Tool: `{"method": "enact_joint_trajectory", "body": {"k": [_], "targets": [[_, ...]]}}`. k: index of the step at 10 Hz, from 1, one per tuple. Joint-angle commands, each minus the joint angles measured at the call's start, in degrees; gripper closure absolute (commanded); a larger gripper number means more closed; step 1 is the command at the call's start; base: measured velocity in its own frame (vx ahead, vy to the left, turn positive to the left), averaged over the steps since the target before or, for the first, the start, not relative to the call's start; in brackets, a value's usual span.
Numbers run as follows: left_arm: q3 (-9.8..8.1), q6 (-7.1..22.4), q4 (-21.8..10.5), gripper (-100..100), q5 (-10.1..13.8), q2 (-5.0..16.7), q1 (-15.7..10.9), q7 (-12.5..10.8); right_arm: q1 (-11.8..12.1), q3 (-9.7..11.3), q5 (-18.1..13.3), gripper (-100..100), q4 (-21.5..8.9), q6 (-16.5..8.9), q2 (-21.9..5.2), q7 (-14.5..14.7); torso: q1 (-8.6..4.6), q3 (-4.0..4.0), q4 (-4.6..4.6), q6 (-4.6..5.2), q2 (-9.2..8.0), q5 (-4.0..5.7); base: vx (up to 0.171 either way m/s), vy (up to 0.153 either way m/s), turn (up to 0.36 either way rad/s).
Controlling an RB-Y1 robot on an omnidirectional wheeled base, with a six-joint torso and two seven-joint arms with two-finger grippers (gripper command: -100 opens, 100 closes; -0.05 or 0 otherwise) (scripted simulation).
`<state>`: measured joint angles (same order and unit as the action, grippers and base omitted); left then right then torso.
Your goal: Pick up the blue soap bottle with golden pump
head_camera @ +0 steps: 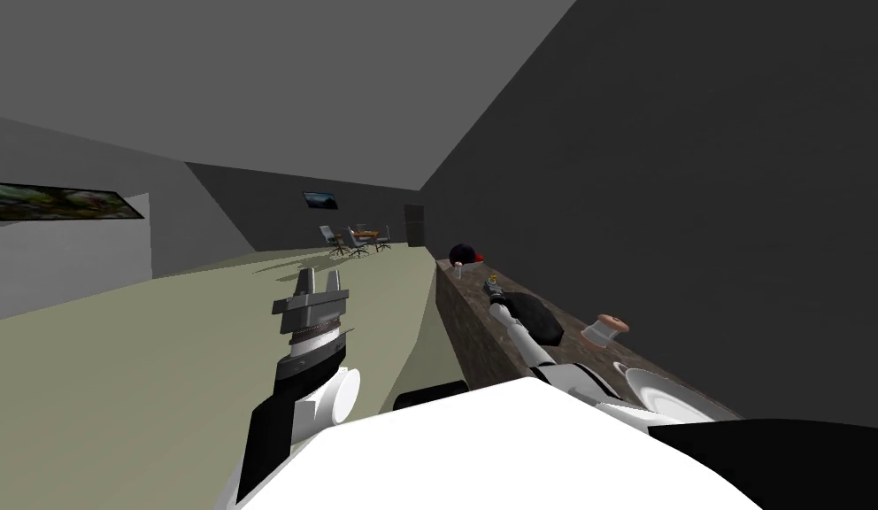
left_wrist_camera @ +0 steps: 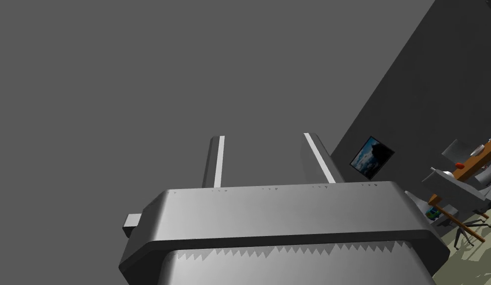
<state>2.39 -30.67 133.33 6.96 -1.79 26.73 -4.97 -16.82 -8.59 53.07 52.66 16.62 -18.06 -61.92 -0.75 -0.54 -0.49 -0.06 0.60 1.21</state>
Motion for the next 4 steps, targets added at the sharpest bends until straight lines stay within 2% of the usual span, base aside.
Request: {"method": "enact_joint_trajectory", "body": {"k": [1,2,3,4], "targets": [[0.00,0.0,0.0,0,0.0,0.0,0.0,0.0,-1.5,1.9,2.8,100,0.2,-0.3,0.6,2.9,0.00,0.00,0.00,0.00,0.00,0.00,0.008,-0.023,-0.305],[0.00,0.0,0.0,0,0.0,0.0,0.0,0.0,-1.5,1.9,2.8,100,0.2,-0.3,0.6,4.1,-0.02,0.03,0.02,0.04,-0.05,0.00,0.003,-0.009,-0.071],[0.01,0.0,0.0,0,0.0,0.0,0.0,0.0,-1.2,1.7,2.5,100,0.4,-0.4,0.4,3.1,0.02,0.03,0.01,-0.07,-0.05,0.00,0.000,0.000,0.000],[0.01,0.0,0.0,0,0.0,0.0,0.0,0.0,-1.2,1.8,2.6,0,0.3,-0.3,0.3,3.3,0.06,0.03,0.01,-0.06,-0.06,0.00,0.000,0.000,0.000]]}}
